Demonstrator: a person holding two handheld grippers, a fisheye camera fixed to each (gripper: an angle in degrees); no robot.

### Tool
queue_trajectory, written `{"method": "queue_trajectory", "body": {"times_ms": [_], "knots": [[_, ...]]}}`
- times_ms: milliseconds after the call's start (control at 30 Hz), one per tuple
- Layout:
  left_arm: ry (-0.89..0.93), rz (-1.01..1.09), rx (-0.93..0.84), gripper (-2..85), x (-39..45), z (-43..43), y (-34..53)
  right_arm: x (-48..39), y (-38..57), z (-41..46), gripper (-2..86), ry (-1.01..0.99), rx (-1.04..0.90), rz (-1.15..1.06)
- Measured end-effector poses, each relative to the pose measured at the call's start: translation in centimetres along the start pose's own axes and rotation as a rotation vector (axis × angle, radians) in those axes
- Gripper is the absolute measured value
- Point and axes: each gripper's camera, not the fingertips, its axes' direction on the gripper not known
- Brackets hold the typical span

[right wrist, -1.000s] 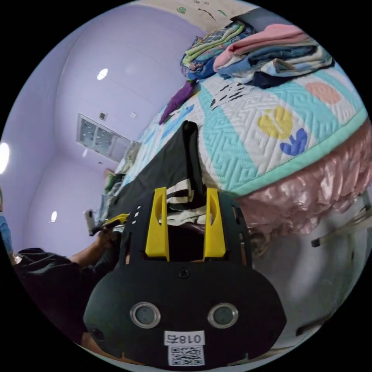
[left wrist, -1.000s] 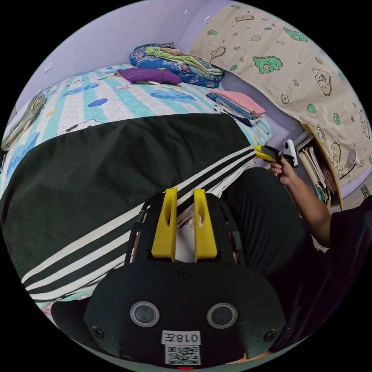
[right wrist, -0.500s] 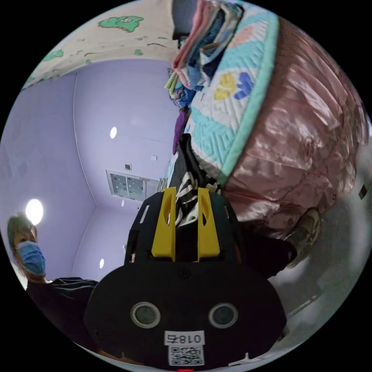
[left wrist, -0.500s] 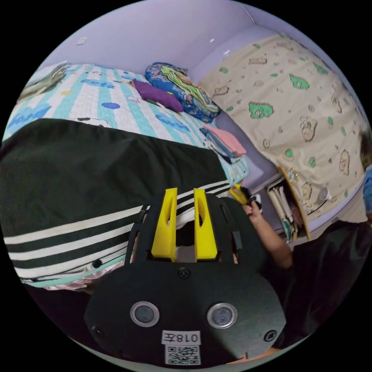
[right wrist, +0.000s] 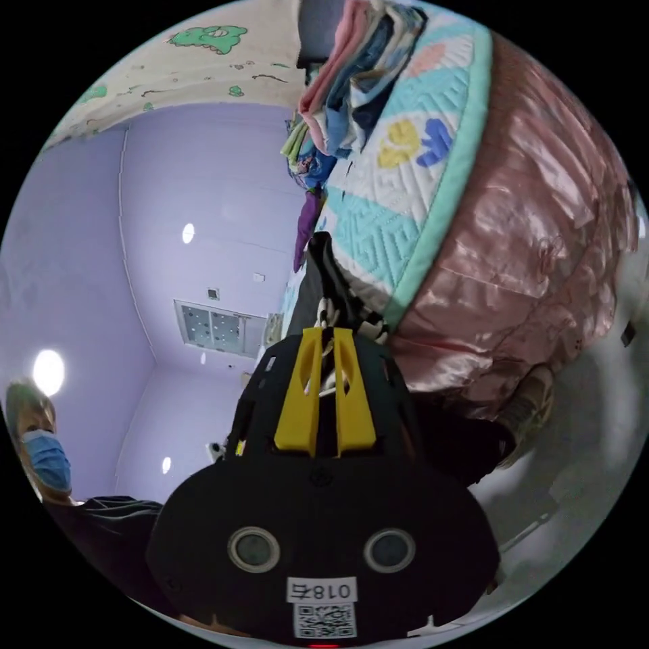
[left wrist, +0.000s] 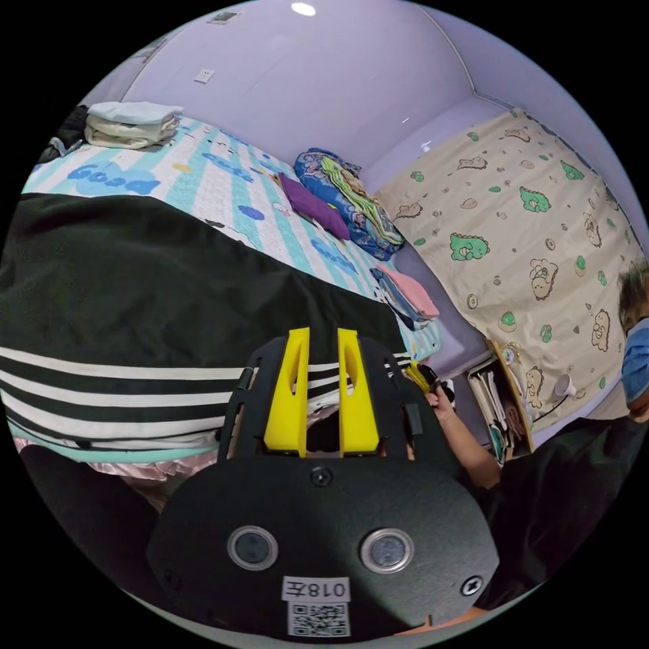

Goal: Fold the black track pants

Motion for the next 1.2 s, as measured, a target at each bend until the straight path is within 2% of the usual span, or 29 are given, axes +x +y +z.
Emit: {"method": "queue_trajectory", "body": {"times_ms": [133,233,367,500,567,667,833,1000,1200], "knots": [[-0.029,0.009,0.011,6.7,-1.2,-1.9,0.3,-5.6,-0.9,-1.9,2.2,0.194,0.031,-0.202],[-0.041,0.006,0.018,6.6,-2.4,-3.1,0.8,-5.4,-1.6,-2.3,2.8,0.3,0.001,-0.22],[-0.039,-0.033,0.022,6.6,-4.5,-4.1,1.8,-3.0,-1.8,-1.7,6.9,0.239,-0.083,-0.165],[-0.053,-0.041,0.023,6.4,-5.9,-5.6,2.4,-2.4,-1.1,-2.5,12.0,0.242,-0.063,-0.138],[-0.057,-0.047,0.028,6.3,-6.6,-6.3,2.7,-1.1,-0.3,-3.3,13.8,0.131,-0.004,-0.07],[-0.057,-0.06,0.036,6.3,-7.8,-7.4,3.3,0.9,0.4,-2.0,15.7,0.02,-0.033,0.02],[-0.056,-0.059,0.037,6.4,-9.0,-9.1,4.2,2.3,1.4,0.1,14.7,-0.121,-0.003,0.116],[-0.06,-0.066,0.058,6.3,-10.4,-11.6,5.2,-0.6,2.2,1.5,11.7,-0.06,0.039,0.092],[-0.061,-0.091,0.089,6.4,-12.5,-14.8,6.7,-3.3,3.1,5.2,10.3,0.124,0.031,0.062]]}}
